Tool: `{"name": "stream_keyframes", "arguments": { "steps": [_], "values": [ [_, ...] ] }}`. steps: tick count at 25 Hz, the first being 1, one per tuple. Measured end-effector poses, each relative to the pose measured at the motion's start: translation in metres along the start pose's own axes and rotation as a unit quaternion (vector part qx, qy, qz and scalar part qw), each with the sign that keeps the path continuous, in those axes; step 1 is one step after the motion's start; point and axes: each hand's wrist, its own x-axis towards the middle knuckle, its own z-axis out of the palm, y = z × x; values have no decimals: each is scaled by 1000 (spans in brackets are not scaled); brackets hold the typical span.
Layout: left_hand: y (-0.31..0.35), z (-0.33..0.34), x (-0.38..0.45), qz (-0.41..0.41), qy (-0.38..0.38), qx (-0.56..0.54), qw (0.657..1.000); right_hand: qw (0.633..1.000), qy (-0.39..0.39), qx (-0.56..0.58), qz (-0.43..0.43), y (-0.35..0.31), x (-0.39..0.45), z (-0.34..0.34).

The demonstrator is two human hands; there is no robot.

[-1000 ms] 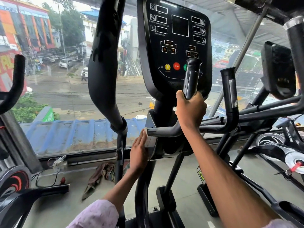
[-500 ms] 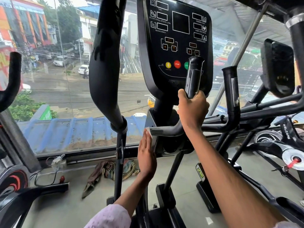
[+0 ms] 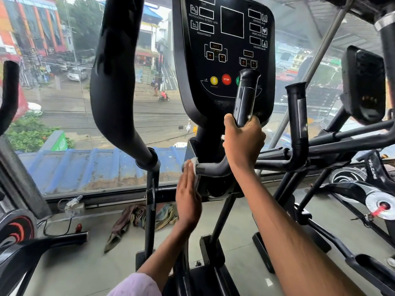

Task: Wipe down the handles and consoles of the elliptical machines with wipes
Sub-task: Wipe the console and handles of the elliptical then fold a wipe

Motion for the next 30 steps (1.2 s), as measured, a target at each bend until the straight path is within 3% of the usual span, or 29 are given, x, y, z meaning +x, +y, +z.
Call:
{"name": "stream_keyframes", "arguments": {
  "steps": [3,5,7,10,11,13,16,22,27,30],
  "values": [
    [-28,-7,20,-117,-73,-8,990,1000,-9,-2,5,0,0,0],
    [-30,-10,29,-234,-108,-133,957,1000,-7,-1,6,1,1,-1],
    [-22,-9,34,-376,-98,-290,875,1000,-3,1,2,1,1,-2],
    [-5,-5,60,-563,-60,-442,695,1000,-3,-2,-5,2,3,-4],
    [-2,-7,71,-589,-44,-471,655,1000,-4,2,-7,2,3,-4],
    [-7,-15,87,-631,-25,-477,611,1000,-5,5,-9,1,2,-5],
    [-16,-22,89,-657,-36,-478,582,1000,-6,4,-10,1,2,-7],
    [20,-30,82,-646,-49,-494,581,1000,-11,19,-15,1,1,-8],
    [38,-47,71,-656,-28,-521,545,1000,-14,20,-8,-3,-1,-11],
    [43,-49,79,-654,-11,-503,566,1000,-23,14,8,-7,-3,-14]
  ]
}}
